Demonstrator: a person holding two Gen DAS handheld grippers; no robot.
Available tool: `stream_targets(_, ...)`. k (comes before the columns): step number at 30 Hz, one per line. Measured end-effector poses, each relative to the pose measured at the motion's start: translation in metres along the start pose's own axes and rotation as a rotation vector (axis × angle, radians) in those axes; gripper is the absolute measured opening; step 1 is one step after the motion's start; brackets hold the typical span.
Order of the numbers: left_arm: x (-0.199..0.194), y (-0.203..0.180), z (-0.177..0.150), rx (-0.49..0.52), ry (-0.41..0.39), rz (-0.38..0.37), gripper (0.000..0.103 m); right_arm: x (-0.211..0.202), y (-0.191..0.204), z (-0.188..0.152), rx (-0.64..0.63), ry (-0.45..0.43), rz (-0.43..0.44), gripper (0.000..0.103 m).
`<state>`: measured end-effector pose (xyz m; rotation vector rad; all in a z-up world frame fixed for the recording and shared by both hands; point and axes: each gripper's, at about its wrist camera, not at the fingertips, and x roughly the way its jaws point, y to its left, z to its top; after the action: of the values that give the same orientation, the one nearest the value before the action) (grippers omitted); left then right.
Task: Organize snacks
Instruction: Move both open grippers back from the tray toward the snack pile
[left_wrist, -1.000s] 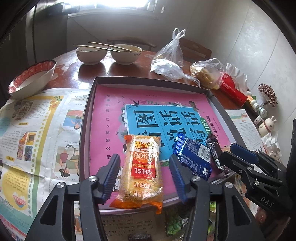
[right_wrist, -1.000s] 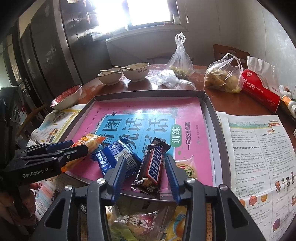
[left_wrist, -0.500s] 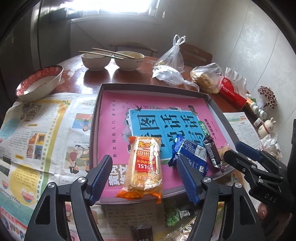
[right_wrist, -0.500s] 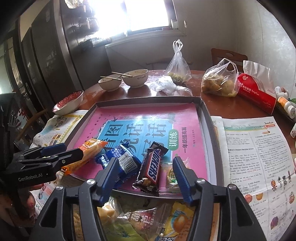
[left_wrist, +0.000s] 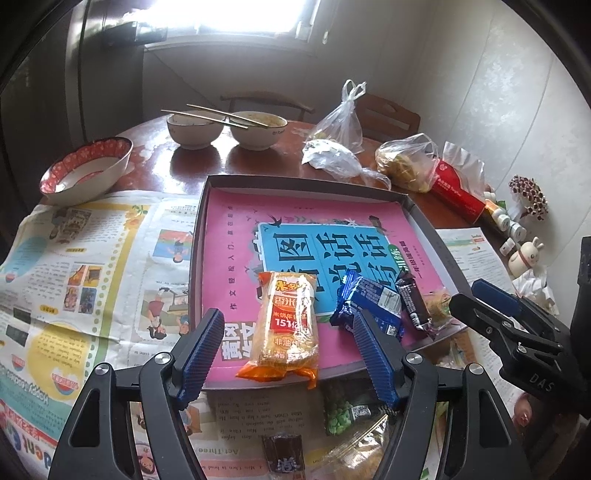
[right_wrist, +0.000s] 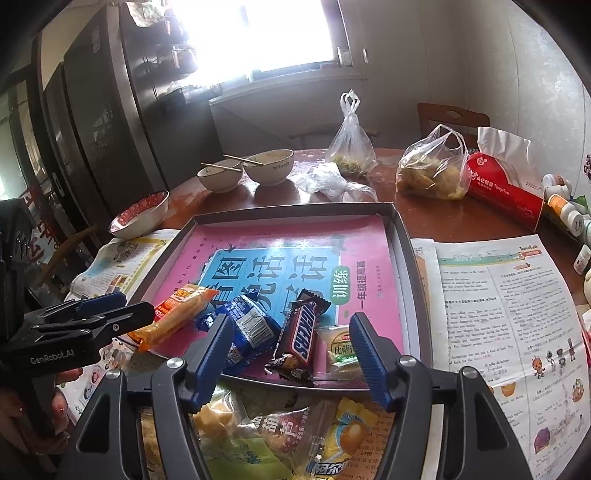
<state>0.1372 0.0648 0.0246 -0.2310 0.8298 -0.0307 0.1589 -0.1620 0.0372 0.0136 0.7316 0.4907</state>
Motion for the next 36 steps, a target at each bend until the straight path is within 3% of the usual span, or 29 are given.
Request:
stream_targets(8,-0.010,-0.004,-0.003,0.010,-0.012,-0.019,0.074,-0.008,0.000,0.000,0.002,-0.012,0.007,0.066)
stream_targets(12,-0.014,-0.005,-0.004,0.010,-0.013,-0.022,0.075,-0.013,0.000,-0.001,-0.004,-0.016,0.011,0.073)
stream_targets(36,-0.028,-0.010,-0.018,0.023,0.008,-0.013,0.075,-0.034,-0.001,-0.013,-0.012,-0.019,0.011,0.075)
